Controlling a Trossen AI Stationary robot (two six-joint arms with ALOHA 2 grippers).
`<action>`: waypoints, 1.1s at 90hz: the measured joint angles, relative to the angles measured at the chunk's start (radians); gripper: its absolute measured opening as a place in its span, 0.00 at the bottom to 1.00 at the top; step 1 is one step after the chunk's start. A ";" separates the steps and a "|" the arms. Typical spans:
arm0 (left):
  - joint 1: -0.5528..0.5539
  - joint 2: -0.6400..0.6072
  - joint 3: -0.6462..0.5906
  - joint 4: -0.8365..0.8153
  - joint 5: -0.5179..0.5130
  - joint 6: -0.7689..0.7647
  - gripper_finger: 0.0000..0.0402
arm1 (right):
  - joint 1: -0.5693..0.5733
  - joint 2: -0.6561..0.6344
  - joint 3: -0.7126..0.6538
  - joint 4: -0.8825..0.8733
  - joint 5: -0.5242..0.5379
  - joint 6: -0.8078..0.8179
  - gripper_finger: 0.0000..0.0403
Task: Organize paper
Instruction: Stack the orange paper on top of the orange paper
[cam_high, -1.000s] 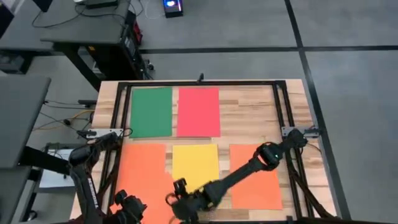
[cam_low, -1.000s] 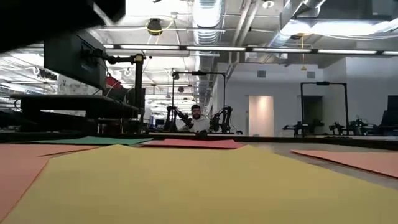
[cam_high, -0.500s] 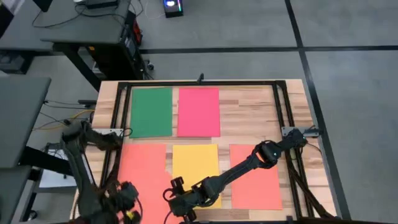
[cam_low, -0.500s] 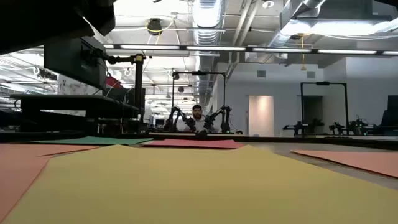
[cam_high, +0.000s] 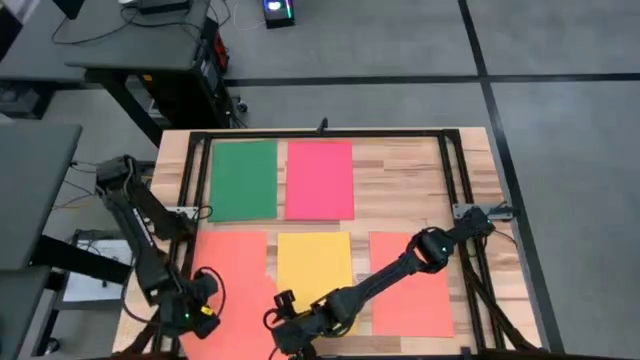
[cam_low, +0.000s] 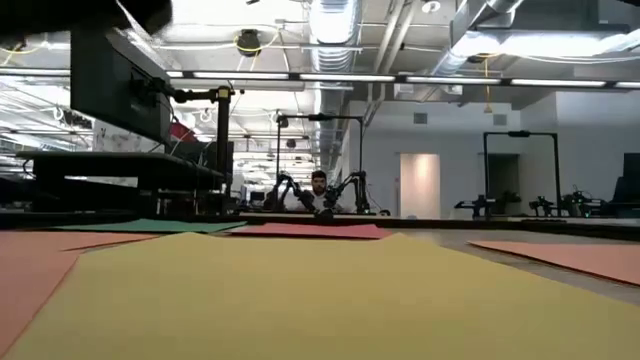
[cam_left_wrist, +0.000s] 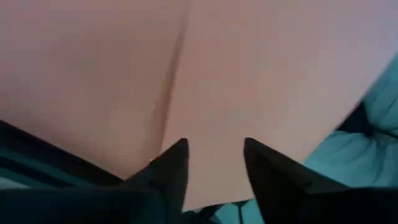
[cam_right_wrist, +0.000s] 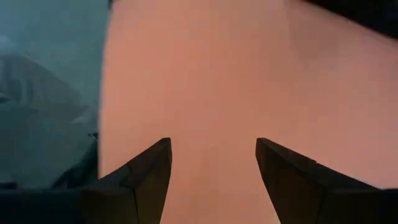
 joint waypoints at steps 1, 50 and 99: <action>0.001 0.001 0.000 0.000 0.005 0.000 0.40 | 0.001 0.000 0.000 0.000 0.000 -0.006 0.55; 0.084 0.109 -0.021 0.053 0.155 0.153 0.52 | 0.041 0.000 0.000 0.040 0.056 -0.095 0.55; 0.075 0.117 -0.137 0.300 0.144 0.064 0.52 | 0.081 0.005 0.000 0.030 0.215 -0.199 0.55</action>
